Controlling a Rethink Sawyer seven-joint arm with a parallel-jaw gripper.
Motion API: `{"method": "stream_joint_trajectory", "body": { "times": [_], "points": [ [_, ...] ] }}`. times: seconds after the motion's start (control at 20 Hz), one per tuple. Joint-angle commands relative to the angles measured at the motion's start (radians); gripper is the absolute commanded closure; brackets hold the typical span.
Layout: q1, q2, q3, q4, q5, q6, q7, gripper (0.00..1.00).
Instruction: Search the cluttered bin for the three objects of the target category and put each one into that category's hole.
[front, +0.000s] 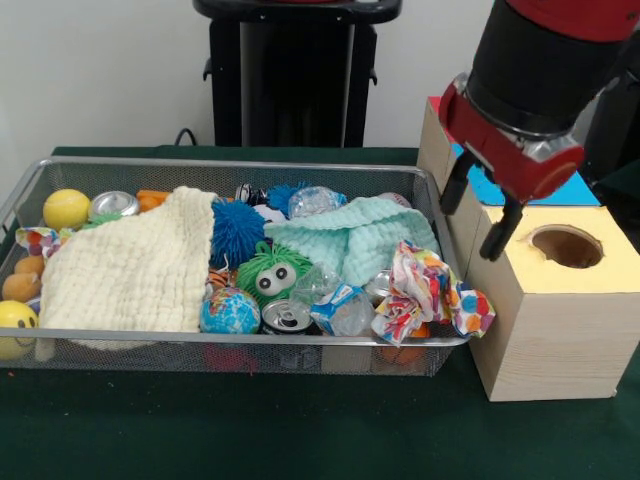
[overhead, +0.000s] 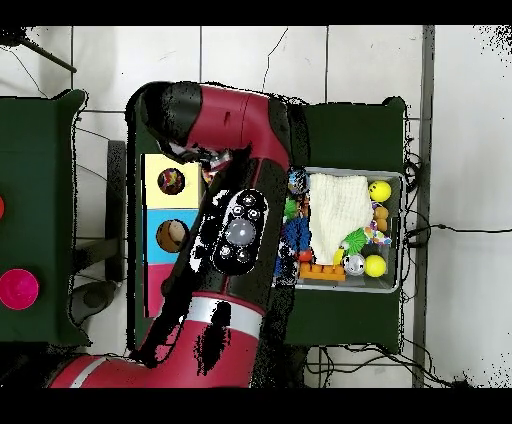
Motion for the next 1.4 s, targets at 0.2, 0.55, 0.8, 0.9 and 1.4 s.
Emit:
{"method": "stream_joint_trajectory", "body": {
  "times": [0.2,0.55,0.8,0.9,1.4],
  "points": [
    [-0.045,0.125,0.138,-0.115,-0.037,0.0,-0.059,0.0],
    [-0.04,0.092,0.166,0.012,-0.05,-0.124,-0.072,0.0],
    [-0.045,0.031,0.185,0.149,-0.06,-0.22,-0.09,0.0],
    [-0.053,-0.005,0.194,0.214,-0.061,-0.243,-0.111,0.0],
    [-0.092,-0.062,0.223,0.292,-0.091,-0.266,-0.153,0.0]
  ]
}}
